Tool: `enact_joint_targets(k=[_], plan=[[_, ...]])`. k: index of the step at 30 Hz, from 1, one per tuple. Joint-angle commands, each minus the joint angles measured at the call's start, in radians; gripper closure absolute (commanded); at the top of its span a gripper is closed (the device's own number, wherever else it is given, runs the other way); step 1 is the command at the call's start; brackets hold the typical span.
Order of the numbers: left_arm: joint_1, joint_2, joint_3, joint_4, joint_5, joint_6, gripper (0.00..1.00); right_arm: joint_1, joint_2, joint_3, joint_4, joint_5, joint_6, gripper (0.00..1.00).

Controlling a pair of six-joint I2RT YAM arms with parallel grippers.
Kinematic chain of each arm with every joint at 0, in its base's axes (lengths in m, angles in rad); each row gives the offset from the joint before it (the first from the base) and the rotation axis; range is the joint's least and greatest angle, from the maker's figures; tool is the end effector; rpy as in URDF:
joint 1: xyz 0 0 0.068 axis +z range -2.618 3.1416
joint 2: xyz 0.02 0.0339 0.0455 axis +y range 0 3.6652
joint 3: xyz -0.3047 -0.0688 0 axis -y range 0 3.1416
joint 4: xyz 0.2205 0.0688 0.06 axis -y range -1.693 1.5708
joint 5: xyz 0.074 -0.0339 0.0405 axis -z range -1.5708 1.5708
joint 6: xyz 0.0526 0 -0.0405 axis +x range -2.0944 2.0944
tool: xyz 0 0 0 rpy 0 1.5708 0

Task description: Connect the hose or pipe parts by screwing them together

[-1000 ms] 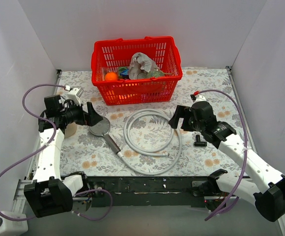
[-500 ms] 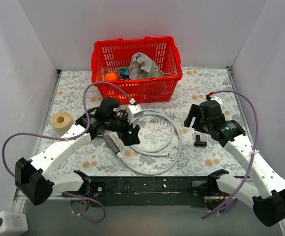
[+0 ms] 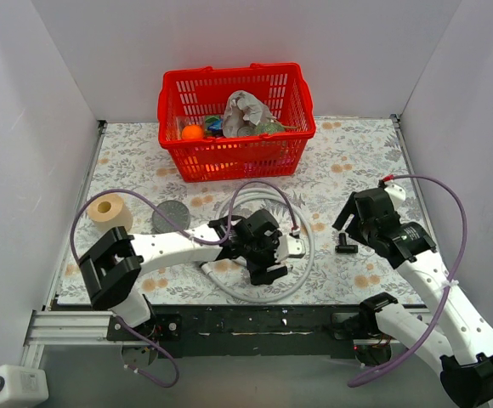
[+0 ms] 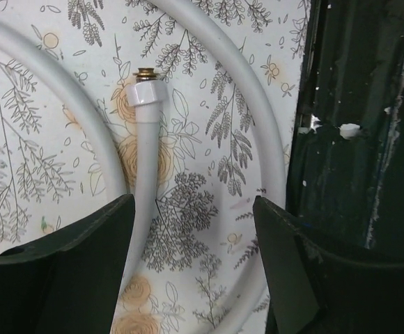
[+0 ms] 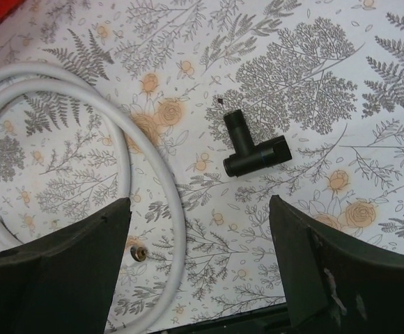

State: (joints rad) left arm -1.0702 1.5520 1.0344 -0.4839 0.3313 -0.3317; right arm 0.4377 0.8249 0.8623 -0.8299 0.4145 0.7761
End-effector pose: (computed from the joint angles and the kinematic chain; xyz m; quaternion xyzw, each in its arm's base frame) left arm 0.1301 -0.2734 0.2570 0.3848 0.8661 -0.2996 0.1096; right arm 0.1150 0.0304 0.3185 0.2294 0.8794 0.0554 0.4136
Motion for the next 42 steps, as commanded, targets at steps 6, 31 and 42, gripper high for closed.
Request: enact_joint_targets(k=[6,31,42], plan=[[-0.019,0.105,0.015,0.185,-0.038,0.146,0.32,-0.007,-0.082,-0.085,0.043,-0.005,0.072,0.15],[-0.019,0.276,0.116,0.223,0.035,0.103,0.41,-0.008,-0.109,-0.046,0.057,-0.039,0.032,0.18],[-0.020,0.322,0.147,0.206,0.049,0.082,0.47,-0.007,-0.121,-0.037,0.052,-0.019,0.022,0.18]])
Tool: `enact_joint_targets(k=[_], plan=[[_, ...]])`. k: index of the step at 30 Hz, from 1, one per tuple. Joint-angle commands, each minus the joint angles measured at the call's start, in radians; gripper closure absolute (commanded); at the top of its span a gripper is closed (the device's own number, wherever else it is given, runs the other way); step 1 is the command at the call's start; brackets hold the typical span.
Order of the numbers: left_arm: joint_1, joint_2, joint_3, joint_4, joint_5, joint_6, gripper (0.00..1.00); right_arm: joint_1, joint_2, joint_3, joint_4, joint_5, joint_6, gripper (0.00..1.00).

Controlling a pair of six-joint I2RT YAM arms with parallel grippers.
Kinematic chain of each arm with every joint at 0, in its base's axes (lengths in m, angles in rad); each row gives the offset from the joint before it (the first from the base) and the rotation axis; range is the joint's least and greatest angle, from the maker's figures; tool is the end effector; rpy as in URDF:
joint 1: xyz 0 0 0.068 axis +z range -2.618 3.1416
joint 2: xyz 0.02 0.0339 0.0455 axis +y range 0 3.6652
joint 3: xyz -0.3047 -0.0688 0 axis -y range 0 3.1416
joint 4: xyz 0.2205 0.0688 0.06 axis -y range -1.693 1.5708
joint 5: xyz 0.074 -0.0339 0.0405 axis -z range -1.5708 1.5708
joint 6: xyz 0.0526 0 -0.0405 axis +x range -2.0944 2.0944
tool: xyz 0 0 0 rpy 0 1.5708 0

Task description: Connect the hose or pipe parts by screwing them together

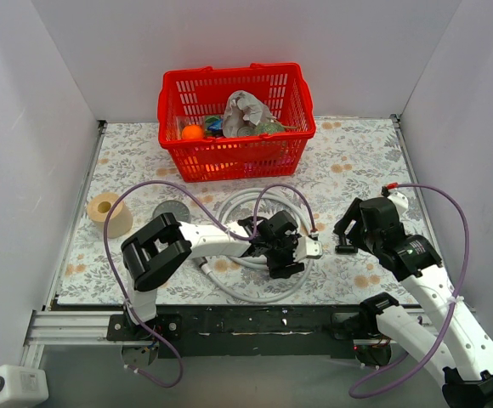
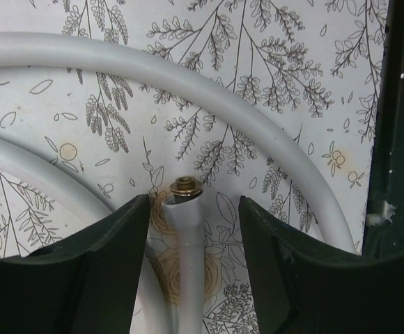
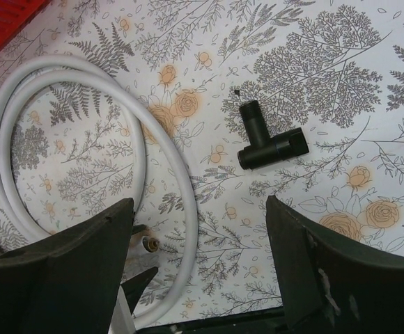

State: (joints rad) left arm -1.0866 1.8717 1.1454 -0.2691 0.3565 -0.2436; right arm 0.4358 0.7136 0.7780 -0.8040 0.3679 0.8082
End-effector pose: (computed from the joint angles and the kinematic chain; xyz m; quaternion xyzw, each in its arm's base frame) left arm 0.1616 -0.3467 0.1995 0.4320 0.8405 -0.3061 0.1148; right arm 0.0957 0.0237 0.3041 0.2391 0.8702 0.0953 0.4201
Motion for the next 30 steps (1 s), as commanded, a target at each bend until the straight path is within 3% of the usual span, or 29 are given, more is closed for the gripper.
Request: enact_joint_targets(k=[1,7,13,19,24,28,30], plan=[[-0.003,0.007,0.037,-0.012,0.021,-0.011,0.51,-0.006,-0.003,0.049,0.025,0.028,-0.012,0.18],[-0.004,0.012,0.030,-0.030,0.012,-0.016,0.67,-0.005,-0.008,0.056,0.016,0.032,-0.014,0.17],[-0.004,-0.005,0.008,-0.058,-0.002,-0.028,0.62,-0.006,-0.011,0.070,0.006,0.045,-0.026,0.18],[-0.004,-0.017,-0.006,-0.076,-0.022,-0.054,0.41,-0.005,-0.012,0.061,0.009,0.042,-0.029,0.17],[-0.002,-0.026,-0.026,-0.078,-0.041,-0.060,0.42,-0.005,-0.014,0.061,0.009,0.040,-0.033,0.17],[-0.002,-0.026,-0.029,-0.078,-0.034,-0.066,0.56,-0.005,-0.016,0.066,0.011,0.043,-0.035,0.17],[-0.002,-0.020,-0.027,-0.071,-0.036,-0.072,0.57,-0.005,-0.016,0.067,0.011,0.042,-0.040,0.18]])
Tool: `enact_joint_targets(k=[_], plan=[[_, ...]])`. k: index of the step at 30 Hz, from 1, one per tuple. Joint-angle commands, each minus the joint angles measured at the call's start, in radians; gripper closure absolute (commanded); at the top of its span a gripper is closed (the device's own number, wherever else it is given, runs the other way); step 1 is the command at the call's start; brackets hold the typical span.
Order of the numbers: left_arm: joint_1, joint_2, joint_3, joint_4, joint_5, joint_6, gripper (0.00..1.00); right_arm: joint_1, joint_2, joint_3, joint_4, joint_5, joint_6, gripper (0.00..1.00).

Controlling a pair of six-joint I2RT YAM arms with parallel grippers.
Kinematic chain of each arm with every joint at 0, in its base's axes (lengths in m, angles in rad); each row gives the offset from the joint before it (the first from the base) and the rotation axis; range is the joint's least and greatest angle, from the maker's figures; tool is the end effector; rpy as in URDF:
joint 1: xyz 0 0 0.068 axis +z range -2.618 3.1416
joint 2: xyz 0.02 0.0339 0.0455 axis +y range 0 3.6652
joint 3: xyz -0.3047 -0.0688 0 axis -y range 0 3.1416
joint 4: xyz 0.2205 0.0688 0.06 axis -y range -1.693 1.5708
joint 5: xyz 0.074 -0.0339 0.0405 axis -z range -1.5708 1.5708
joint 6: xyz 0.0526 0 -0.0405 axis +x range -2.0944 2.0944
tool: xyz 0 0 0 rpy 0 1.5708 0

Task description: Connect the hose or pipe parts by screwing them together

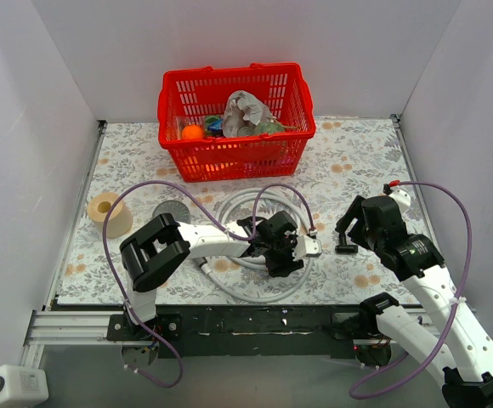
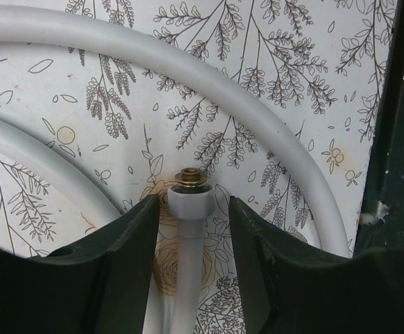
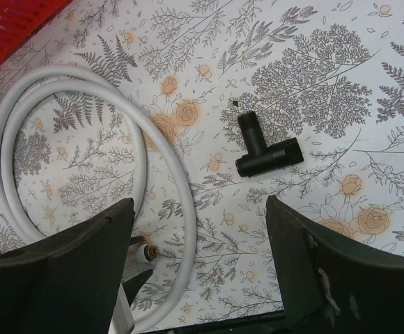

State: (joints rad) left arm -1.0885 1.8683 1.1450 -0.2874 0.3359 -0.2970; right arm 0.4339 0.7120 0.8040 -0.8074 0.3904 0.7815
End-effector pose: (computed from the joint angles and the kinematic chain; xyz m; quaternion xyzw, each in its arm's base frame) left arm 0.1609 -0.3447 0.1991 0.4079 0.8565 -0.2977 0.1071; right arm 0.0955 0.0222 0.3121 0.2336 0.8653 0.0874 0.4348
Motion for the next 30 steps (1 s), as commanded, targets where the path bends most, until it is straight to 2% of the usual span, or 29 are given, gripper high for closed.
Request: enact_joint_targets(k=[1,6,10,13,18,19,20,22,26,30], plan=[[-0.001,-0.014,-0.025,-0.052,-0.011,-0.022,0.57,-0.003,-0.014,0.041,0.017,0.018,-0.014,0.18],[0.001,0.009,-0.001,-0.050,0.006,-0.036,0.66,-0.003,-0.014,0.046,0.011,0.016,-0.016,0.18],[-0.004,0.023,0.010,-0.050,0.015,-0.039,0.66,-0.003,-0.010,0.023,0.008,0.024,-0.010,0.17],[-0.010,0.026,0.010,-0.050,0.015,-0.036,0.71,-0.003,0.007,0.004,-0.003,0.025,0.015,0.17],[-0.022,0.042,0.012,-0.050,0.023,-0.042,0.72,-0.007,0.032,-0.035,-0.025,0.051,0.096,0.14],[-0.028,0.043,0.012,-0.050,0.023,-0.042,0.76,-0.011,0.038,-0.049,-0.027,0.062,0.113,0.13],[-0.030,0.046,0.015,-0.050,0.025,-0.039,0.86,-0.015,0.038,-0.055,-0.024,0.061,0.143,0.13],[-0.034,0.046,0.015,-0.049,0.022,-0.036,0.99,-0.032,0.038,-0.075,0.005,0.042,0.150,0.11],[-0.034,0.035,0.021,-0.044,0.014,-0.036,1.00,-0.112,0.061,-0.126,0.094,-0.039,0.151,0.09],[-0.036,-0.004,0.053,-0.071,-0.018,-0.008,1.00,-0.307,0.162,-0.164,0.163,-0.206,0.085,0.09]])
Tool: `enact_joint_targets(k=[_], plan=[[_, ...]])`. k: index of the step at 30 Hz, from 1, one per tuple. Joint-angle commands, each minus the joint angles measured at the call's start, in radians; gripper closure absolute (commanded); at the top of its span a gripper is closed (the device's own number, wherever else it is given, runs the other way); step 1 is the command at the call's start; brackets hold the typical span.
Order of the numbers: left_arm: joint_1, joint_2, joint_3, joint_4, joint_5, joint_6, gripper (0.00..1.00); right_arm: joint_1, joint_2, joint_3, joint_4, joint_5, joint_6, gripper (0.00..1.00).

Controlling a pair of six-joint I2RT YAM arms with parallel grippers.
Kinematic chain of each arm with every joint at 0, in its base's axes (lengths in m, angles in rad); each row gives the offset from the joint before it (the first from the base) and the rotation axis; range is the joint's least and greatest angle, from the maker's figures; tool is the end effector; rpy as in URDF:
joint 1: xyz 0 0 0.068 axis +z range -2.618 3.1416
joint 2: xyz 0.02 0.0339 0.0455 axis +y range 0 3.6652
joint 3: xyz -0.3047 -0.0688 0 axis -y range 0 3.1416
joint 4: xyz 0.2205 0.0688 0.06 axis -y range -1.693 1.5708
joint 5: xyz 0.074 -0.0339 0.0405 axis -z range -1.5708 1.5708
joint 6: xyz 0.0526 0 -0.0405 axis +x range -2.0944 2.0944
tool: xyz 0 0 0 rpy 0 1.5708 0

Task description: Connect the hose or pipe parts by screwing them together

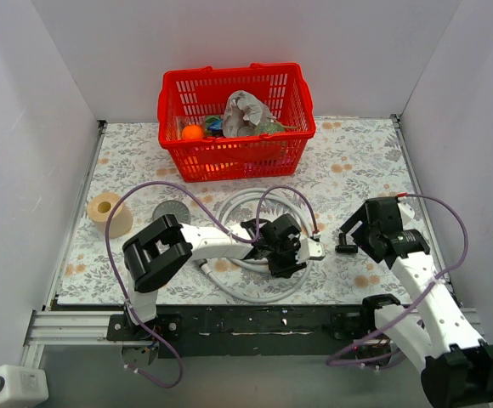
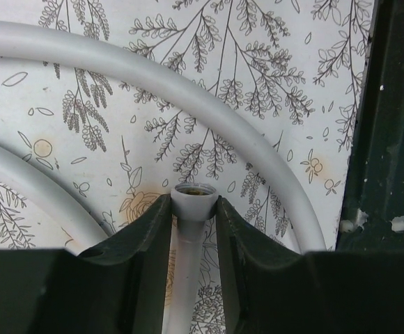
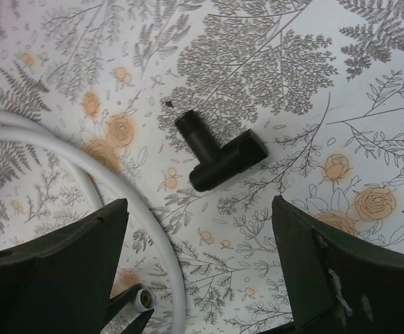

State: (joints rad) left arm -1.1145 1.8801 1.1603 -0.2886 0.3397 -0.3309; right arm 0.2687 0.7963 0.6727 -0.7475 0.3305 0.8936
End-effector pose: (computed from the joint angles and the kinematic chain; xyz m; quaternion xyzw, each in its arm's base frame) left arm 0.1535 -0.3524 0.1989 0.4049 0.8572 -0.3027 0.0977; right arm 0.1133 0.0135 0.2690 0.3385 0.8644 0.0564 0.3674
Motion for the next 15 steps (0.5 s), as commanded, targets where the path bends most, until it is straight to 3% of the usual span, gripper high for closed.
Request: enact_joint_targets(k=[1,5,10,15], plan=[[-0.005,-0.045,0.047,-0.078,-0.028,0.030,1.00,-0.169,0.096,-0.038,0.106,-0.198,-0.031,0.09],[0.005,-0.134,0.096,-0.103,-0.051,0.036,1.00,-0.246,0.146,-0.071,0.137,-0.300,-0.027,0.10],[0.012,-0.223,0.173,-0.124,-0.077,0.018,1.00,-0.258,0.146,-0.126,0.168,-0.317,0.013,0.12],[0.013,-0.314,0.185,-0.132,-0.081,-0.014,1.00,-0.341,0.191,-0.142,0.218,-0.353,-0.018,0.20]])
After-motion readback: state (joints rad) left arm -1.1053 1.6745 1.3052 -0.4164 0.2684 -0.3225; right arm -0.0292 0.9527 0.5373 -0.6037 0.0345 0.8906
